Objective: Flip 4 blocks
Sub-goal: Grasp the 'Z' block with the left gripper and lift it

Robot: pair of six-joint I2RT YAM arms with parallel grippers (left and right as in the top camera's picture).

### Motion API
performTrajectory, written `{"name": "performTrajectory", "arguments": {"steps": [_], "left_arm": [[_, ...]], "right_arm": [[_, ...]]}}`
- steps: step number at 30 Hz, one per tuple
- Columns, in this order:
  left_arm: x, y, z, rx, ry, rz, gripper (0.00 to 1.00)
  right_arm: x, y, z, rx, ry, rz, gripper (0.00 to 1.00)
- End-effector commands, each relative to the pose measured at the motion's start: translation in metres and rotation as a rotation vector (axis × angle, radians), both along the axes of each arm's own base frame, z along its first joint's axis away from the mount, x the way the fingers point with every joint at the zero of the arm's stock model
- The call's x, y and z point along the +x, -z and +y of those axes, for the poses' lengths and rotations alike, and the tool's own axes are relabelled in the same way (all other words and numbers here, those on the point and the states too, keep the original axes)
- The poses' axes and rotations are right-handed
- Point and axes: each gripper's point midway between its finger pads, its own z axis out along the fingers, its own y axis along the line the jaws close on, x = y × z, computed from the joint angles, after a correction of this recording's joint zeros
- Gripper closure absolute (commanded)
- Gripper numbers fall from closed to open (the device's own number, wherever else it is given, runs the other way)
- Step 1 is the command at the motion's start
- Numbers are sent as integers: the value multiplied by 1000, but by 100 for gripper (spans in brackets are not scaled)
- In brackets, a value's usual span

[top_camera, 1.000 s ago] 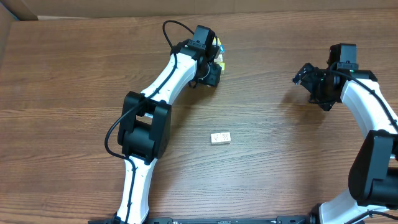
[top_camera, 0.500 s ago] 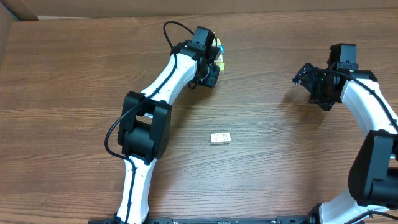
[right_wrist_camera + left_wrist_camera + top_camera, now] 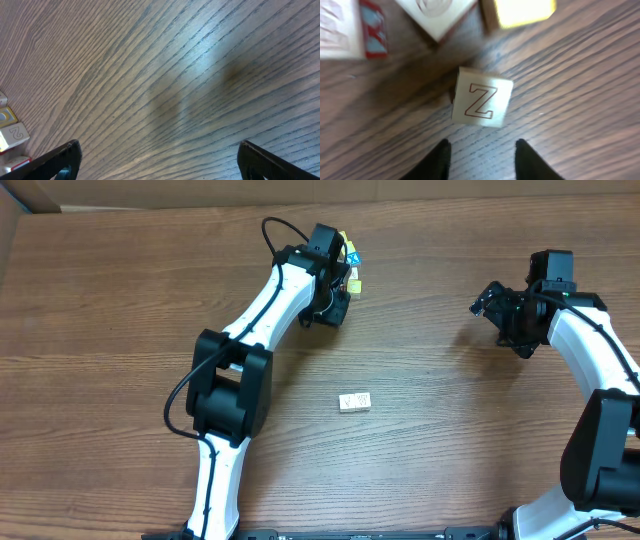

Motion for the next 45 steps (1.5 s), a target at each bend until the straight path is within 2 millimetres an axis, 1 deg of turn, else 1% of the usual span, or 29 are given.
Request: {"name": "performTrajectory", "arguments": {"steps": [1,2,3,8,10,11,12,14,18,22,24,26,29,30,34,35,37,40,43,45], "left_arm": [[12,-50,-10,-53,7,-111,37],[12,-49,-10,-52,6,-108,7],[12,-47,-10,-50,6,-105,0],[12,-47,-9,-45,16,-108,0],[14,-44,-10,-45,27,-116,14],[15,-42,-11,-45,28,-114,24],[14,-38,-12,-43,29,-109,30],[12,-28,-12,-32,32,-89,34],[14,-3,-16,-22,41,-68,35],[19,18,-14,7,37,-64,44],[19,22,-14,11,38,-58,48],[19,25,-14,12,38,-55,52],[21,26,-10,36,31,-63,62],[21,26,-9,39,30,-64,63],[25,25,-8,46,23,-82,65],[27,24,-9,42,22,-91,64],[31,23,-11,35,21,-108,58],[34,21,-12,30,21,-121,58],[34,21,-13,28,20,-123,70],[34,22,-12,28,15,-119,73]], "right_arm": [[6,-6,1,2,-8,-20,0],[6,-6,1,2,-8,-20,0],[6,-6,1,2,-8,-20,0],[6,-6,1,2,-8,-20,0],[6,-6,1,2,-8,-20,0],[6,-6,1,2,-8,-20,0],[6,-6,1,2,-8,-20,0],[6,-6,1,2,-8,-20,0],[6,-6,1,2,-8,-20,0],[6,-6,1,2,-8,-20,0],[6,-6,1,2,-8,-20,0],[6,-6,1,2,-8,-20,0],[6,-6,1,2,-8,-20,0],[6,-6,1,2,-8,-20,0],[6,-6,1,2,-8,-20,0],[6,-6,1,2,-8,-20,0],[6,-6,1,2,-8,-20,0],[6,-6,1,2,-8,-20,0],[6,-6,1,2,-8,-20,0],[6,-6,1,2,-8,-20,0]]}}
